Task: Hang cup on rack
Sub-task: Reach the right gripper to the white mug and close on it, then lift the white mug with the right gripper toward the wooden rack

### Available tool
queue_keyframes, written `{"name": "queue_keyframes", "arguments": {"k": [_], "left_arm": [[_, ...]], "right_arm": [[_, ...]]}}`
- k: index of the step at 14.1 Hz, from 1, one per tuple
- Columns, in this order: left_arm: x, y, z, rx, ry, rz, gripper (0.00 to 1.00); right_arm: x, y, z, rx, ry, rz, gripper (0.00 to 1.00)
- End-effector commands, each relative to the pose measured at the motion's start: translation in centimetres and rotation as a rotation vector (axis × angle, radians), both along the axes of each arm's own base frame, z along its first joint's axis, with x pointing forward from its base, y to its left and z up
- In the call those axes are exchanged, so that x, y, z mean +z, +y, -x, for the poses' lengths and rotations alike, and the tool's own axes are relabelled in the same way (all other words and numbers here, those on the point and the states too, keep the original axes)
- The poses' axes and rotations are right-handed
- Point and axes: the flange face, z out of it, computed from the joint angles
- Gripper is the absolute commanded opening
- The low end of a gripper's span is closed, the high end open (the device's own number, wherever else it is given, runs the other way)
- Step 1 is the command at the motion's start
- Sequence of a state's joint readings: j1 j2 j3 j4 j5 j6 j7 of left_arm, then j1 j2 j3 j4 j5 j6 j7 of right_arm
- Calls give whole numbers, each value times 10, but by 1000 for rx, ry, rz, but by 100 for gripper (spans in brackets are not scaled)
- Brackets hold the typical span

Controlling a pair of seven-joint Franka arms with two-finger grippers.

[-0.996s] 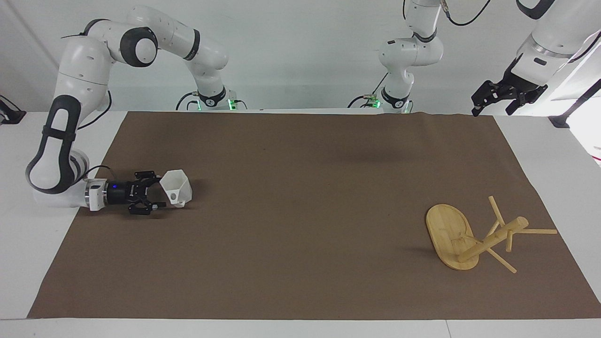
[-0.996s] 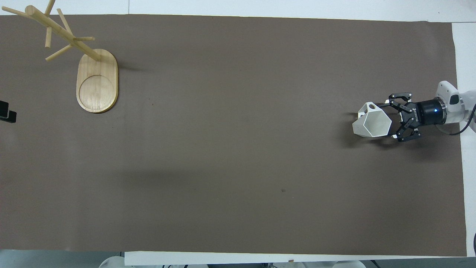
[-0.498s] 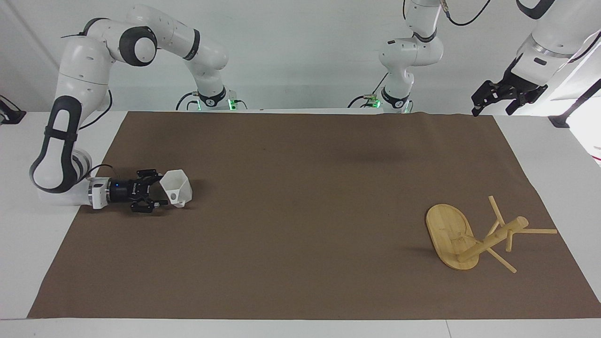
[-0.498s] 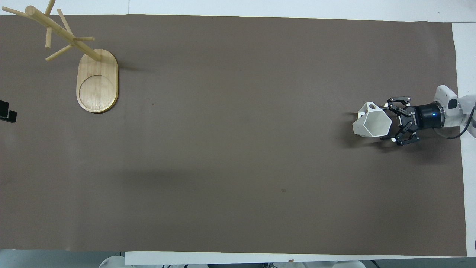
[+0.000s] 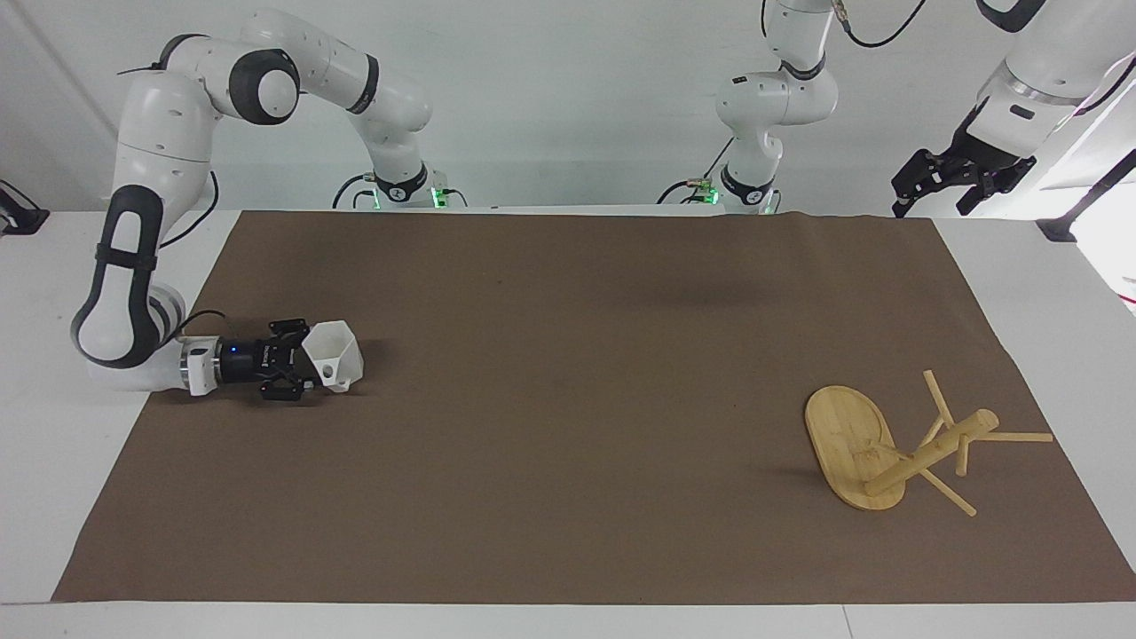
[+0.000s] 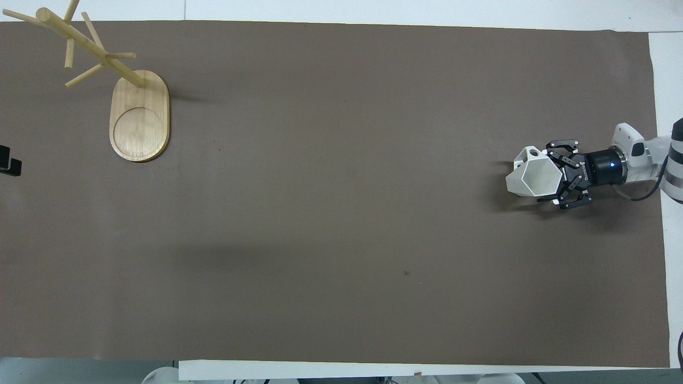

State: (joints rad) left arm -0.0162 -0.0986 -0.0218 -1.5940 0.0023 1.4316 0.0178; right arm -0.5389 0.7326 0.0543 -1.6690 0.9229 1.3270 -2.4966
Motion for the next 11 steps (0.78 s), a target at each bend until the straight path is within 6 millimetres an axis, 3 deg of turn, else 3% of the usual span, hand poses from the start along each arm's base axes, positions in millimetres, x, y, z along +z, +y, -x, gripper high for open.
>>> {"name": "queue_keyframes", "arguments": {"k": [1,5,6,11], "left_arm": [[3,2,9,4,6,-9,100],[3,2,9,4,5,-8,100],[3,2,9,4,5,-8,100],[3,2,9,4,5,-9,100]], "right_arm": [[4,7,5,-21,-19,-6,100],[-1,21,10,-13,-20,-27,100],[-1,27,8,-4,-20,-28,96],[2,48,-2,11,-15,-25,36]]}}
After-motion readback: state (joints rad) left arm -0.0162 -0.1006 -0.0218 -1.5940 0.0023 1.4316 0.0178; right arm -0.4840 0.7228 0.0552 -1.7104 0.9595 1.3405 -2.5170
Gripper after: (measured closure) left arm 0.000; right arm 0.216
